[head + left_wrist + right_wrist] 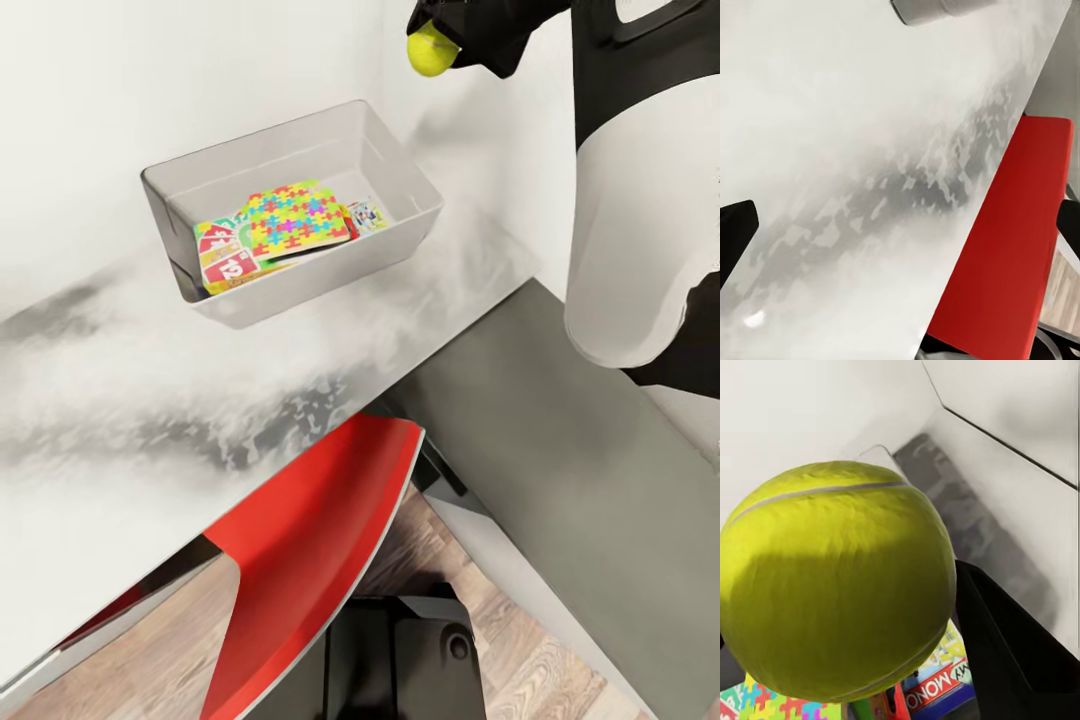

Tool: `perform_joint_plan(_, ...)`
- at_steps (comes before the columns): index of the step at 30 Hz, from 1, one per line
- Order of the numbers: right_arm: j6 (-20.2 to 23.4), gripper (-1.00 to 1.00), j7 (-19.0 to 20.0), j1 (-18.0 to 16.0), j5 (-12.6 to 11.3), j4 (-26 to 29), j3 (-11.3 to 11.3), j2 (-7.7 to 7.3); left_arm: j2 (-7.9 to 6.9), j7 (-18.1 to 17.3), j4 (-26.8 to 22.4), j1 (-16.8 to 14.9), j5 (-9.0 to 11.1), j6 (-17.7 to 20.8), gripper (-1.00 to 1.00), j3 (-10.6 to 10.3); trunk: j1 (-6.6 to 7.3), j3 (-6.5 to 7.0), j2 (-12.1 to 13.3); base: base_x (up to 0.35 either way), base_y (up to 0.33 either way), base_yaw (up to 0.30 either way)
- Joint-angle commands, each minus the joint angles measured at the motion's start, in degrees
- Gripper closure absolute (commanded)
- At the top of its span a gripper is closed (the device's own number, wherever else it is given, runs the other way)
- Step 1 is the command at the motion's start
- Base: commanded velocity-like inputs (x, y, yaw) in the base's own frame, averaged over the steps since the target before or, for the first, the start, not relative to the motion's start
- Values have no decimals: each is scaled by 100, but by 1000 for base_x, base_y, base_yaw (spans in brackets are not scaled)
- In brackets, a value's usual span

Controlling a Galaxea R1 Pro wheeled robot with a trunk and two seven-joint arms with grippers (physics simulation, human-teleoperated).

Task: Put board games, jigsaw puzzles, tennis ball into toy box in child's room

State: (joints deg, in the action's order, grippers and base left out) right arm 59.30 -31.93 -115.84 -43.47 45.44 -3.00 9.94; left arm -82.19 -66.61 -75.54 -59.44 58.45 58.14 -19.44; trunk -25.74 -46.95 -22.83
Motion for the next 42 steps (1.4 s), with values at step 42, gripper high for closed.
perform_joint_plan(42,-200,100,-58,764,-42,-861,124,5,55,-2,4,-33,12,16,-100,-56,-4,135,-9,0,13,29)
